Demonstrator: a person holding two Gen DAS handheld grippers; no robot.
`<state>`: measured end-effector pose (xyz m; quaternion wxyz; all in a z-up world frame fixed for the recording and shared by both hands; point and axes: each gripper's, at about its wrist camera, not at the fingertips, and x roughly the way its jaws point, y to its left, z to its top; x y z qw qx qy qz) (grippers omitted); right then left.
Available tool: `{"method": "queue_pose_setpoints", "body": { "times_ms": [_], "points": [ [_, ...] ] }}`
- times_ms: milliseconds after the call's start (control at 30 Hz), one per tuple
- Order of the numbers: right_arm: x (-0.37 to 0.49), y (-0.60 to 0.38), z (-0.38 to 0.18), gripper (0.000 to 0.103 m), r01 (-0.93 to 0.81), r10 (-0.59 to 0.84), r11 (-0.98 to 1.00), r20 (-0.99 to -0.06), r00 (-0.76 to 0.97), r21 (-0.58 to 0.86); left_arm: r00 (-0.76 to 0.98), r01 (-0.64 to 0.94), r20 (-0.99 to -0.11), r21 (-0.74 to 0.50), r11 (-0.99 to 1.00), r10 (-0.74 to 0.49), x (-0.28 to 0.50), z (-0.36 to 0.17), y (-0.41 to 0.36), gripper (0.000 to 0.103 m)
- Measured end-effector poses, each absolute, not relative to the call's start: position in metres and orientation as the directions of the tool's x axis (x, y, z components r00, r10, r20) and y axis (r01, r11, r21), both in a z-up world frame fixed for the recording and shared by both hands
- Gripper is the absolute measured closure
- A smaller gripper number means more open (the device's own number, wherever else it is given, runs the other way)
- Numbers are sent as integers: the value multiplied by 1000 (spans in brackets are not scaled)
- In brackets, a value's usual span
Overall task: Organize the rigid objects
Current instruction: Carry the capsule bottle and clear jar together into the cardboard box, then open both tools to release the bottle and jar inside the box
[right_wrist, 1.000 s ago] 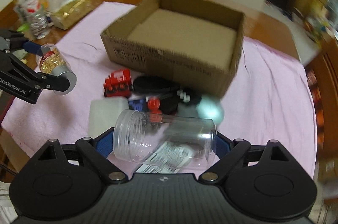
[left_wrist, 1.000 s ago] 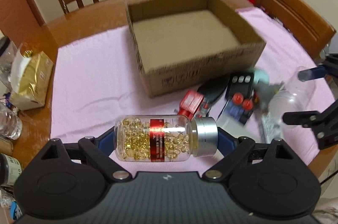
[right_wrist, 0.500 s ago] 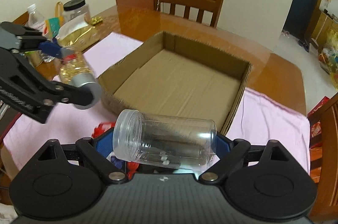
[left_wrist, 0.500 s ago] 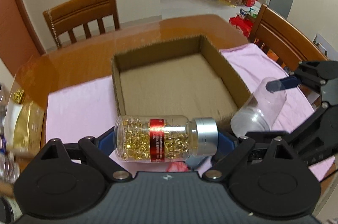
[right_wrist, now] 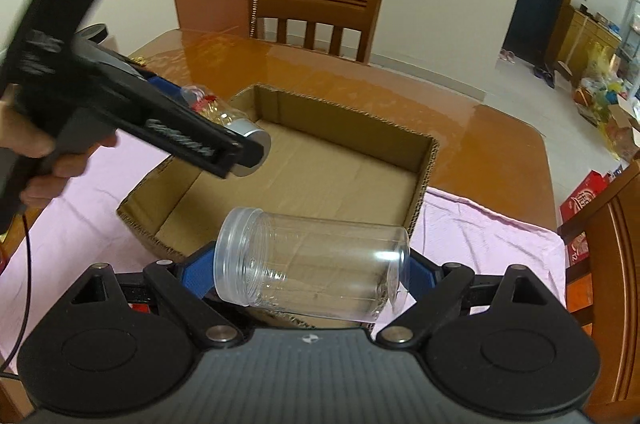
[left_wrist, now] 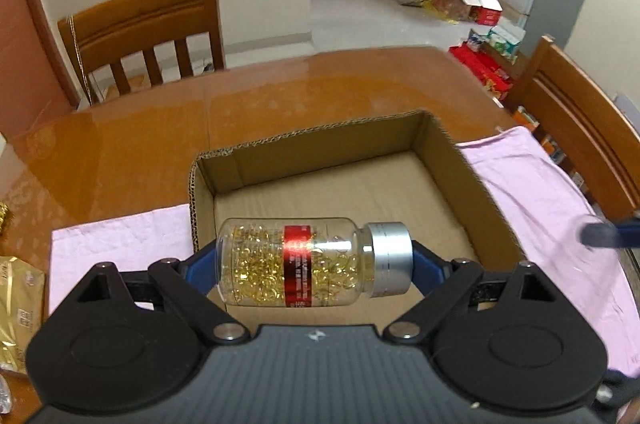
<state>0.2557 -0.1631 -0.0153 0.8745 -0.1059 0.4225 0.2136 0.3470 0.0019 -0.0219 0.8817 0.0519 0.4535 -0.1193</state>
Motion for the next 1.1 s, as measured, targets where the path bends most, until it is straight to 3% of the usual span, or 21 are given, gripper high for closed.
{"method": "queue_pose_setpoints", "body": {
  "times_ms": [200, 400, 733, 1100],
  "points": [
    [262, -163, -17, 9, -443, 259, 896, -789, 557, -19, 551, 188, -822, -47, 981, -145, 372, -49, 8, 10],
    [272, -162, -21, 9, -431, 237, 902, -796, 557, -33, 602, 141, -789, -49, 989, -125, 376, -41, 17, 9],
    [304, -156, -26, 9, -432, 240, 901, -801, 548, -26, 668, 124, -742, 23, 992, -66, 332, -8, 45, 2],
    [363, -137, -45, 8, -425, 232, 905, -820, 524, -16, 699, 22, -715, 38, 999, 11, 277, -1, 82, 1]
  ]
}}
